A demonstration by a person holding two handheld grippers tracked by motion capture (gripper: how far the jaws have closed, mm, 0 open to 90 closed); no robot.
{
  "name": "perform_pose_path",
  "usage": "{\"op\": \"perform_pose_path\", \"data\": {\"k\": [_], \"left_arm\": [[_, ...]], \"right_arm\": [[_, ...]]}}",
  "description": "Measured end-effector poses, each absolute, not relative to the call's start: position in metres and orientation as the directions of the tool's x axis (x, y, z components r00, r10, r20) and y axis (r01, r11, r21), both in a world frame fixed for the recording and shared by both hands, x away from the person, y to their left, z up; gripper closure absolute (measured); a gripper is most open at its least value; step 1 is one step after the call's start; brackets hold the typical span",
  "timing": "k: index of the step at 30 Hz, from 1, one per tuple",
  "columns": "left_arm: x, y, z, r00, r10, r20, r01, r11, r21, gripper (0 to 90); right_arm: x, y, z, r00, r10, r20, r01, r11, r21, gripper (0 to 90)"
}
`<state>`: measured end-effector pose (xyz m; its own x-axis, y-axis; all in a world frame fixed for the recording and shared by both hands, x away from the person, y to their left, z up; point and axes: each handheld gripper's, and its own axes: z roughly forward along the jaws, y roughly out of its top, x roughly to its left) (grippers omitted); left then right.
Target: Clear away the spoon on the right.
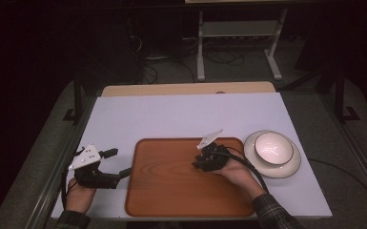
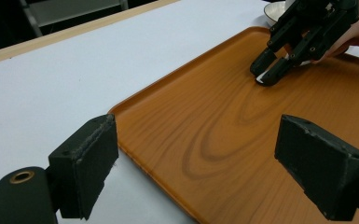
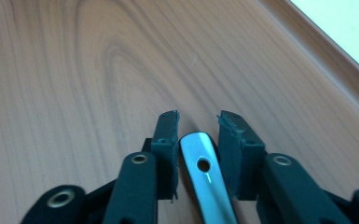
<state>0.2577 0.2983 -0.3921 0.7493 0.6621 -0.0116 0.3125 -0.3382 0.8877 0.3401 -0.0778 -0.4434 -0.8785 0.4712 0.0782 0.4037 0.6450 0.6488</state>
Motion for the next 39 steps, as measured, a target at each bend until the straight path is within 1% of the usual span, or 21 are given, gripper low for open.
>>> {"op": "perform_pose_path", "data": {"k": [3,11,12,14,19,29,39], "left_arm": [[0.258,0.298,-0.392,0.748,0.663,-0.012,0.314,-0.337,0.888,12.7],[0.258,0.3,-0.392,0.745,0.667,-0.015,0.318,-0.335,0.887,12.7],[0.258,0.3,-0.393,0.744,0.668,-0.016,0.319,-0.335,0.887,12.7],[0.258,0.301,-0.393,0.742,0.67,-0.018,0.322,-0.332,0.887,12.7],[0.258,0.301,-0.394,0.739,0.673,-0.019,0.328,-0.335,0.884,12.7],[0.255,0.301,-0.393,0.742,0.67,-0.01,0.325,-0.347,0.88,12.7],[0.254,0.302,-0.392,0.742,0.671,-0.009,0.32,-0.342,0.884,12.7]], "right_arm": [[0.34,-0.077,-0.443,-0.876,0.476,0.081,0.408,0.64,0.651,55.7],[0.34,-0.076,-0.441,-0.86,0.506,0.067,0.416,0.619,0.666,18.9],[0.34,-0.076,-0.44,-0.862,0.502,0.065,0.41,0.617,0.672,16.3],[0.341,-0.077,-0.44,-0.866,0.494,0.084,0.411,0.605,0.682,14.4],[0.341,-0.079,-0.437,-0.866,0.486,0.112,0.418,0.584,0.696,14.1],[0.339,-0.081,-0.433,-0.875,0.472,0.11,0.403,0.582,0.707,14.0],[0.333,-0.088,-0.42,-0.875,0.47,0.117,0.391,0.542,0.744,14.0]]}}
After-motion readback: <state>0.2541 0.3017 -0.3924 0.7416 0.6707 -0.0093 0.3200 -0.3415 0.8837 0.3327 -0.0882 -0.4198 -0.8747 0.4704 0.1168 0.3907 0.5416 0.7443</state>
